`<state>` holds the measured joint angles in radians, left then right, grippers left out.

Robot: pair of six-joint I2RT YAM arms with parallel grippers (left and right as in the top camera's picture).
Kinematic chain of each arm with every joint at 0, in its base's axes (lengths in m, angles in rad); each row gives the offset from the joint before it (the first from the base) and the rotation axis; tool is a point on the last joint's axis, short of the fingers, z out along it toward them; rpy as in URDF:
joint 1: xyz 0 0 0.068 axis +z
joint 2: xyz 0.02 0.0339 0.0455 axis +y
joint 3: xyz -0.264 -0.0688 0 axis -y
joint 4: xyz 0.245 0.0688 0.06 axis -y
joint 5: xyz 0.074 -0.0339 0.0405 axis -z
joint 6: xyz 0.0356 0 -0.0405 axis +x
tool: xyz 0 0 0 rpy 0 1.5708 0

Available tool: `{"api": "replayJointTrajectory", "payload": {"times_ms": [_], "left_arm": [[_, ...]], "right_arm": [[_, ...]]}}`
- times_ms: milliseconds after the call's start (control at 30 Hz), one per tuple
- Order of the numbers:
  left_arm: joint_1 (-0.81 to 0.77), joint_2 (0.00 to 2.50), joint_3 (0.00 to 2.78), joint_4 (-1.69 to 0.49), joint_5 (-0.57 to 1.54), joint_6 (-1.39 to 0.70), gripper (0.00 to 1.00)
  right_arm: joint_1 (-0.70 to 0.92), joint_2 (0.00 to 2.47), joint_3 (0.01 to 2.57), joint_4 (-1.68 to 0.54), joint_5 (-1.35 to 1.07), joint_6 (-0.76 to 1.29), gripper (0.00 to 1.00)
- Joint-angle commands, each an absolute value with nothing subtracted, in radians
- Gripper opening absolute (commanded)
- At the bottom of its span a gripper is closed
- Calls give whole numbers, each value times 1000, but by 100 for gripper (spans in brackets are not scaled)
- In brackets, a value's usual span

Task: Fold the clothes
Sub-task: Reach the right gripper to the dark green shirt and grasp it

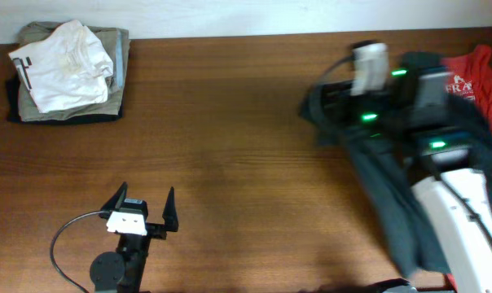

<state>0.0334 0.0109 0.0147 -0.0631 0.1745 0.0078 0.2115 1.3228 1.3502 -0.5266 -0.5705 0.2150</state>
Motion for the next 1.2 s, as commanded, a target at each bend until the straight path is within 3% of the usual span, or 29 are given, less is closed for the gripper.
{"api": "replayJointTrajectory", "payload": {"times_ms": [0, 100, 133, 167, 200, 233, 267, 300, 333, 500, 567, 633, 767, 967, 1167], "left_arm": [[38, 7, 9, -64, 176, 20, 99], [38, 7, 9, -64, 176, 20, 99], [38, 7, 9, -64, 176, 20, 99], [38, 7, 9, -64, 176, 20, 99], [38, 7, 9, -64, 176, 20, 99], [38, 7, 9, -64, 176, 20, 99], [38, 7, 9, -64, 176, 20, 99], [38, 7, 9, -64, 176, 20, 99], [38, 7, 9, -64, 176, 20, 99], [38, 7, 9, -64, 176, 20, 99], [38, 7, 9, -64, 176, 20, 99], [38, 7, 9, -64, 176, 20, 99], [38, 7, 9, -64, 176, 20, 99], [38, 7, 9, -64, 176, 20, 99], [38, 7, 9, -64, 176, 20, 99]], "right_arm": [[527, 1436, 1365, -348, -617, 377, 4], [758, 1653, 1385, -227, -617, 428, 5], [781, 1693, 1407, -233, -617, 427, 11], [770, 1700, 1424, -256, -597, 412, 29], [746, 1694, 1450, -316, -564, 387, 32], [696, 1691, 1505, -422, -520, 349, 46], [627, 1691, 1576, -555, -477, 305, 52], [542, 1691, 1654, -682, -433, 270, 84], [439, 1691, 1716, -789, -398, 239, 99], [25, 1692, 1742, -989, -339, 239, 99], [-87, 1700, 1672, -1008, -191, 239, 99], [-125, 1742, 1622, -1011, -20, 244, 99], [-205, 1951, 1618, -980, 39, 243, 100], [-202, 2136, 1617, -923, 31, 243, 64], [-176, 2192, 1617, -852, 32, 240, 64]]}}
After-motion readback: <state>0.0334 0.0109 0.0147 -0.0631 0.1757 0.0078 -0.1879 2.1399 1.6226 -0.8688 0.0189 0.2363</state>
